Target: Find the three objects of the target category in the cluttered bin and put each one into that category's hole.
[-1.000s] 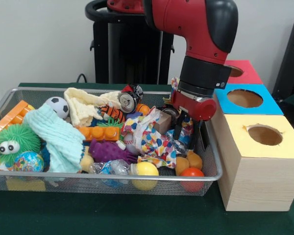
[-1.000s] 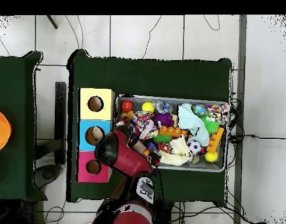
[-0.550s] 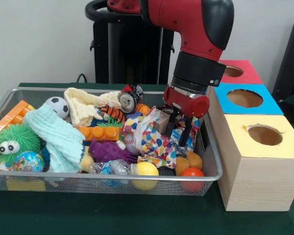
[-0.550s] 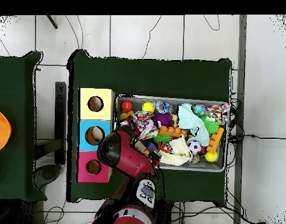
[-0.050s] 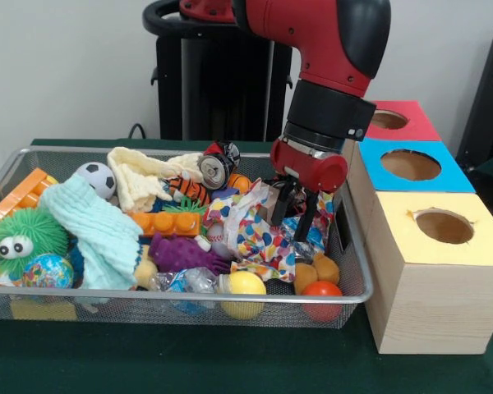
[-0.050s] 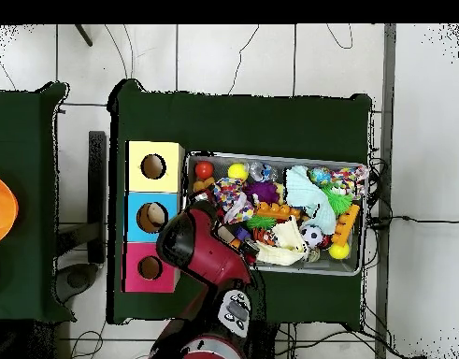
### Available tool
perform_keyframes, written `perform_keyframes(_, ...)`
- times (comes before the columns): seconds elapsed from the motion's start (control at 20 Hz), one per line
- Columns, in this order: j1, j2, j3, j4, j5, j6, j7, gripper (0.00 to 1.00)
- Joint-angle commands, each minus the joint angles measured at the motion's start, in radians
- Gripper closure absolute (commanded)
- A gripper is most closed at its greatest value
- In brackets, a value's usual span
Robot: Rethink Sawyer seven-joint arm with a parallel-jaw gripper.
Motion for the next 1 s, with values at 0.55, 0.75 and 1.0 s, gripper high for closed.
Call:
perform_keyframes(0.55, 0.04, 0.002, -0.02, -0.028, 0.038, 0.165, 0.127, 0.0)
perform_keyframes(0.75, 0.053, 0.008, -0.037, -0.031, 0.039, 0.185, 0.13, 0.0)
perform_keyframes(1.0, 0.05, 0.015, -0.034, -0.026, 0.031, 0.179, 0.141, 0.0)
